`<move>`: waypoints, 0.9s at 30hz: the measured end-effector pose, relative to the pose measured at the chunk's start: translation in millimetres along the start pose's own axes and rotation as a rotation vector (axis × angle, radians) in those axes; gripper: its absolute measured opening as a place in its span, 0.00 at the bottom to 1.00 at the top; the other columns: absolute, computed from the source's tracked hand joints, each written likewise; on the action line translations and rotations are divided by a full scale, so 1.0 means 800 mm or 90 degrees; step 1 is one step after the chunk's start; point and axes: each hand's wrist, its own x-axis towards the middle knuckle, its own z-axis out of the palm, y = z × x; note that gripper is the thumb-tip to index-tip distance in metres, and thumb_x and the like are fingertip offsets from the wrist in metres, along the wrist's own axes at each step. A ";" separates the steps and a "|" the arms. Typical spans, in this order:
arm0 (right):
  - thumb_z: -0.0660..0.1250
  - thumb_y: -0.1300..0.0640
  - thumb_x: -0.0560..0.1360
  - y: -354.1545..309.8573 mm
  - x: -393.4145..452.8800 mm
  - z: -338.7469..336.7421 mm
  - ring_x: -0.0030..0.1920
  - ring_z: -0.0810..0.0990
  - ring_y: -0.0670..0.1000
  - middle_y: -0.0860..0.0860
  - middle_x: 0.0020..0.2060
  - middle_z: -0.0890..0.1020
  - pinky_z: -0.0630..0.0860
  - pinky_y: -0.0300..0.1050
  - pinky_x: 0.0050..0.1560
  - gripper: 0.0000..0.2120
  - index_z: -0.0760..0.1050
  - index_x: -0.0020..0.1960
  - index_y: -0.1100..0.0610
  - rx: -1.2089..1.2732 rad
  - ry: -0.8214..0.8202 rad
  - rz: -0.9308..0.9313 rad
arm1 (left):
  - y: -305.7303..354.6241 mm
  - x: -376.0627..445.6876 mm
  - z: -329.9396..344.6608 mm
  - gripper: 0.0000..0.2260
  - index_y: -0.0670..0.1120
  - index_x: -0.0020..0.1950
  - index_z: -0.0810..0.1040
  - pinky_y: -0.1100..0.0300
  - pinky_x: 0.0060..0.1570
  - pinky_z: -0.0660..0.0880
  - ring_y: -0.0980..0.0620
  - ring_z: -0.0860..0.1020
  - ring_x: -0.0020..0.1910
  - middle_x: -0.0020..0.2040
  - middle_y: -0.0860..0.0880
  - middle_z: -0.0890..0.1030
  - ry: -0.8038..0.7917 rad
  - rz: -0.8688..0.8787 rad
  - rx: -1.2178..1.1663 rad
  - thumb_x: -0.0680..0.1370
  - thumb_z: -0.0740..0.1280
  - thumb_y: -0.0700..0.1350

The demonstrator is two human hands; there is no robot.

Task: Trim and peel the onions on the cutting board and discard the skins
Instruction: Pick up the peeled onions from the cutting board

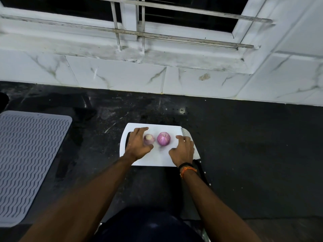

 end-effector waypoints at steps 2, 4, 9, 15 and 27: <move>0.66 0.60 0.67 0.013 -0.005 -0.001 0.62 0.69 0.59 0.54 0.63 0.73 0.66 0.54 0.61 0.26 0.74 0.65 0.54 -0.070 0.051 0.044 | -0.005 0.000 0.000 0.36 0.45 0.71 0.70 0.51 0.66 0.66 0.42 0.70 0.67 0.69 0.44 0.72 -0.004 -0.003 0.016 0.66 0.77 0.53; 0.66 0.59 0.67 0.028 -0.013 -0.003 0.62 0.68 0.59 0.54 0.61 0.73 0.64 0.56 0.60 0.24 0.74 0.63 0.53 -0.116 0.080 0.099 | -0.011 -0.001 0.001 0.37 0.46 0.72 0.70 0.49 0.67 0.65 0.43 0.69 0.68 0.70 0.45 0.72 -0.003 -0.008 0.042 0.67 0.79 0.56; 0.65 0.58 0.68 0.065 -0.033 -0.001 0.61 0.69 0.59 0.55 0.60 0.72 0.66 0.58 0.58 0.22 0.71 0.63 0.54 -0.166 0.081 0.188 | -0.020 -0.003 0.004 0.44 0.48 0.73 0.67 0.47 0.71 0.61 0.43 0.67 0.72 0.73 0.46 0.70 -0.018 -0.009 0.086 0.64 0.78 0.63; 0.66 0.54 0.75 0.091 -0.032 -0.003 0.57 0.73 0.59 0.56 0.57 0.76 0.70 0.58 0.56 0.15 0.73 0.61 0.55 -0.163 0.100 0.164 | -0.027 -0.001 0.004 0.47 0.49 0.75 0.65 0.46 0.71 0.61 0.43 0.65 0.73 0.75 0.45 0.68 -0.032 -0.036 0.093 0.62 0.80 0.63; 0.68 0.53 0.75 0.117 0.003 -0.030 0.58 0.72 0.60 0.57 0.58 0.75 0.69 0.58 0.57 0.15 0.75 0.60 0.57 -0.198 0.125 0.204 | -0.028 -0.006 0.009 0.46 0.45 0.75 0.65 0.48 0.72 0.62 0.43 0.64 0.72 0.75 0.43 0.66 -0.025 -0.021 0.076 0.62 0.82 0.55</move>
